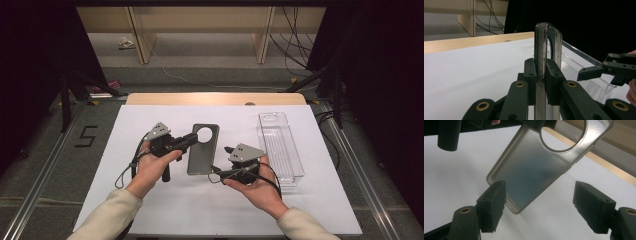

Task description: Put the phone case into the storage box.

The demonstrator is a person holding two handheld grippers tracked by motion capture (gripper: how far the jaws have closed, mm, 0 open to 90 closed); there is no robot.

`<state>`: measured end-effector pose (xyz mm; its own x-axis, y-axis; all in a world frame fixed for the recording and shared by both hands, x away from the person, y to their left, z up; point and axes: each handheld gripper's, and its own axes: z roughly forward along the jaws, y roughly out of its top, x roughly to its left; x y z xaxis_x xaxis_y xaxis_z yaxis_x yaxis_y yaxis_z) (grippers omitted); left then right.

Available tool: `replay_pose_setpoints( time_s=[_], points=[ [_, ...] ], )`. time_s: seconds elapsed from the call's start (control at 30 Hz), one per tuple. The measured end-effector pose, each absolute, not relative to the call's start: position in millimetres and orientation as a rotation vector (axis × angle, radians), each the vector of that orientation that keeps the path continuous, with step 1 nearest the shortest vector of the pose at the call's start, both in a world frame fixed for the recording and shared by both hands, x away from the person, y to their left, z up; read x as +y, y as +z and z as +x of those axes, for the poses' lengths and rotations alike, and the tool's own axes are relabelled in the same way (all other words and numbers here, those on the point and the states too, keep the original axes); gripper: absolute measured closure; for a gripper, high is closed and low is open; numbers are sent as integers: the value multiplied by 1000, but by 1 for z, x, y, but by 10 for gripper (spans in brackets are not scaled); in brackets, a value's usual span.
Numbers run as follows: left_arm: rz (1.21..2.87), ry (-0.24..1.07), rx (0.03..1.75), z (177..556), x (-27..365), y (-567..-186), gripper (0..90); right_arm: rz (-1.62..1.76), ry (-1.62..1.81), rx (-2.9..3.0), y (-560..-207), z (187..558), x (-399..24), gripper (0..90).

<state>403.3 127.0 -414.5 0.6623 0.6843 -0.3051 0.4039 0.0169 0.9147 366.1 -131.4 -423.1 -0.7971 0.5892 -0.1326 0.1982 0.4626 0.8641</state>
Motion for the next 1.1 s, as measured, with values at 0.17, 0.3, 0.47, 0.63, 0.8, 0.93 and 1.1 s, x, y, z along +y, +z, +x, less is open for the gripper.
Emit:
replay_pose_setpoints(
  time_s=[0.17,0.3,0.47,0.63,0.8,0.93,1.1],
  points=[
    [1604,275,909,402,125,-415,807,688,1290,2283,-422,368,-134,274],
    [1605,277,900,400,123,-415,806,717,1299,2270,-421,369,-137,274],
    [1607,277,890,398,121,-415,806,737,1308,2250,-419,371,-140,273],
    [1606,274,886,396,119,-416,807,754,1315,2240,-418,372,-142,274],
    [1603,276,879,394,118,-416,806,769,1321,2227,-417,374,-144,274],
    [1601,278,875,393,117,-416,807,782,1323,2221,-417,375,-145,274],
    [1599,278,866,392,116,-416,807,799,1327,2207,-417,377,-147,274]
  ],
)
